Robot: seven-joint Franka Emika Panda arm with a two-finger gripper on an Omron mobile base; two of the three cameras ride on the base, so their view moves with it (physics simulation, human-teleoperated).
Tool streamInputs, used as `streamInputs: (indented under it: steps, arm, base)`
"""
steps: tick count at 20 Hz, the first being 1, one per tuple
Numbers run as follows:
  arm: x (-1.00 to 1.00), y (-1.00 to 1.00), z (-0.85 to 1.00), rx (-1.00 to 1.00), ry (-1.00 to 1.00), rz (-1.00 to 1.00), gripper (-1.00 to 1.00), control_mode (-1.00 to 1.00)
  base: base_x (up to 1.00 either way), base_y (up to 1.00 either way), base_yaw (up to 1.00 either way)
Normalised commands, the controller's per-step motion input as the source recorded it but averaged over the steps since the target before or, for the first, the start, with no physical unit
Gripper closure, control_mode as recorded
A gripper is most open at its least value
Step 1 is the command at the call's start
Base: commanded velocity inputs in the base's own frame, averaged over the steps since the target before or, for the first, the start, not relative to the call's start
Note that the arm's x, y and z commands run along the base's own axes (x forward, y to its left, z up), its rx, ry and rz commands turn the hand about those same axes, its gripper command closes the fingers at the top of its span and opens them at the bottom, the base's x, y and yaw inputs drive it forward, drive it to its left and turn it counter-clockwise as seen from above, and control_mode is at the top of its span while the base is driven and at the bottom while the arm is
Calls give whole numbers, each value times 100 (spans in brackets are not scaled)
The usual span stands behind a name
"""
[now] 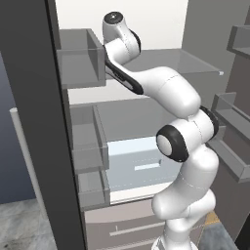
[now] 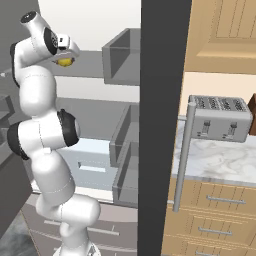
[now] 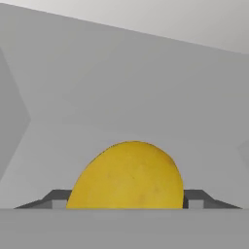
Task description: Gather the lemon and mushroom from the fridge and place them on a tray on the dining counter. Then gather the steak and fish from the fridge and place them on the other tray.
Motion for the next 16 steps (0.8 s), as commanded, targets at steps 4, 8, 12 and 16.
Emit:
streamInputs:
  steps: [4, 8, 12, 16]
  arm:
    - [-41, -36, -31, 0, -2, -4, 100, -100]
    - [-73, -57, -20, 0, -6, -7, 100, -100]
    - [-81, -61, -20, 0, -8, -7, 100, -100]
    - [-94, -48, -4, 0, -13, -4, 100, -100]
  base:
    - [0, 0, 0]
    - [0, 0, 0]
    - [0, 0, 0]
    - [0, 0, 0]
